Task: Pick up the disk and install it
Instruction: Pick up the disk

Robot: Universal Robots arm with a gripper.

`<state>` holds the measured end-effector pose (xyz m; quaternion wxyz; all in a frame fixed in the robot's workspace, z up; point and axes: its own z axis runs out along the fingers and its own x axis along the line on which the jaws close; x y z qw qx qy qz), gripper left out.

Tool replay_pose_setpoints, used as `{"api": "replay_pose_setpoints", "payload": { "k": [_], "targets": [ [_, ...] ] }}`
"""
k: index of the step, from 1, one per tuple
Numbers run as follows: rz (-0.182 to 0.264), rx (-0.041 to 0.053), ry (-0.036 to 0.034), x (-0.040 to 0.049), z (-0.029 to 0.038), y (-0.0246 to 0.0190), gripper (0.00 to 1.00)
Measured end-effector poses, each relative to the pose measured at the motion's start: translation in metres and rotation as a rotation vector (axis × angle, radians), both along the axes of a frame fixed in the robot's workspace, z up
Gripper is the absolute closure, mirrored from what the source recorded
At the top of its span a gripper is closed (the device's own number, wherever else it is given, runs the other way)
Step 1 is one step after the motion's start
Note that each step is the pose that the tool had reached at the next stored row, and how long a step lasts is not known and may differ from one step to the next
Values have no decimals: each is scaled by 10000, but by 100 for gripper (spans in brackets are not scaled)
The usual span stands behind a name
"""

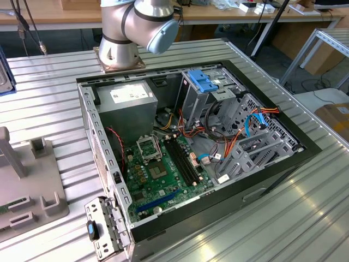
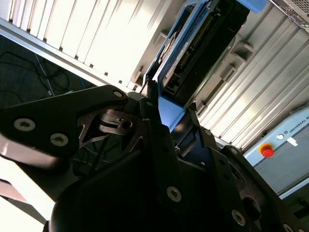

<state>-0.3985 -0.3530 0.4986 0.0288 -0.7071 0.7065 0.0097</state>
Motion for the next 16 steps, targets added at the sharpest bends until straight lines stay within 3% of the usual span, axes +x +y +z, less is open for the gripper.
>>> {"api": "replay_pose_setpoints", "payload": {
  "k": [16],
  "targets": [
    [-1, 0, 0, 119, 0, 0, 63]
  ]
}}
